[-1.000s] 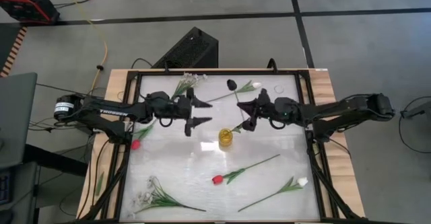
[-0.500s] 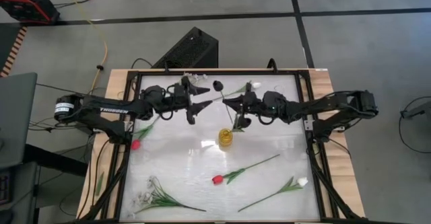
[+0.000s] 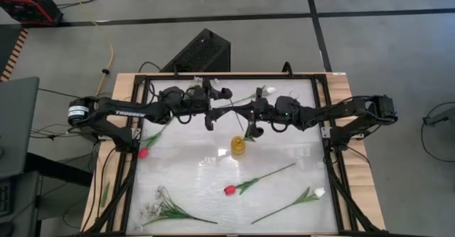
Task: Sort flowers into vase by color
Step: Put the black tulip into the black vase
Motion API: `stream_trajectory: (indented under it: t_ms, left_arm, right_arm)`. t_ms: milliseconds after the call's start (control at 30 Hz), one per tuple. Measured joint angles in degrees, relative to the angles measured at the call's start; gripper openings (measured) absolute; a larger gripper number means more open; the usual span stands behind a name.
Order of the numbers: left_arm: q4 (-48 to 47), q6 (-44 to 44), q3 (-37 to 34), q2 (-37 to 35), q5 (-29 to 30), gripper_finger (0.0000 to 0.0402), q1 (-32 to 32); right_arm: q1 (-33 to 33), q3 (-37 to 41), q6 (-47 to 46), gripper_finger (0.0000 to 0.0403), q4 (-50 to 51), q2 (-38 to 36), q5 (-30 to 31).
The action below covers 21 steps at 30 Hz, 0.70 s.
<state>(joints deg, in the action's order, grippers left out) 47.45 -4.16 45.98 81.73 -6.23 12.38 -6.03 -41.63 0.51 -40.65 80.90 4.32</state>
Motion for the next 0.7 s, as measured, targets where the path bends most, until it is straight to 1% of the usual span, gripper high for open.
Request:
stream_trajectory:
  t_ms: [233,300,367,433,500,567,633,667,700]
  left_arm:
    - [0.2,-0.9,0.0,0.0,0.0,0.0232,0.0]
    - [0.3,-1.1,0.0,0.0,0.0,0.0224,0.0]
    - [-0.1,-1.1,0.0,0.0,0.0,0.0206,0.0]
    - [-0.3,-1.2,0.0,0.0,-0.9,0.0177,0.0]
    - [-0.3,-1.3,0.0,0.0,-2.2,0.0141,0.0]
    - [-0.3,-1.3,0.0,0.0,-3.5,0.0096,0.0]
    - [-0.4,-1.3,0.0,0.0,-4.7,0.0042,0.0]
    - [-0.4,-1.4,0.0,0.0,-5.3,0.0022,-0.1]
    - [-0.4,-1.6,0.0,0.0,-5.5,0.0013,-0.1]
  right_arm:
    - [0.0,0.0,0.0,0.0026,-0.2,0.0,-0.8]
    - [0.3,0.0,-0.3,0.0026,-0.2,0.0,-2.2]
    - [0.6,0.0,-0.4,0.0026,-0.1,0.0,-3.0]
    - [1.1,0.0,-0.5,0.0026,-0.1,0.0,-3.0]
    - [1.3,0.0,-0.5,0.0026,-0.1,0.0,-3.0]
    - [1.6,0.0,-0.5,0.0027,-0.1,0.0,-3.0]
    - [1.9,0.0,-0.5,0.0030,0.0,0.0,-3.0]
    - [1.9,0.0,-0.6,0.0034,0.1,0.0,-3.0]
    - [1.9,0.0,-0.6,0.0039,0.2,0.0,-3.0]
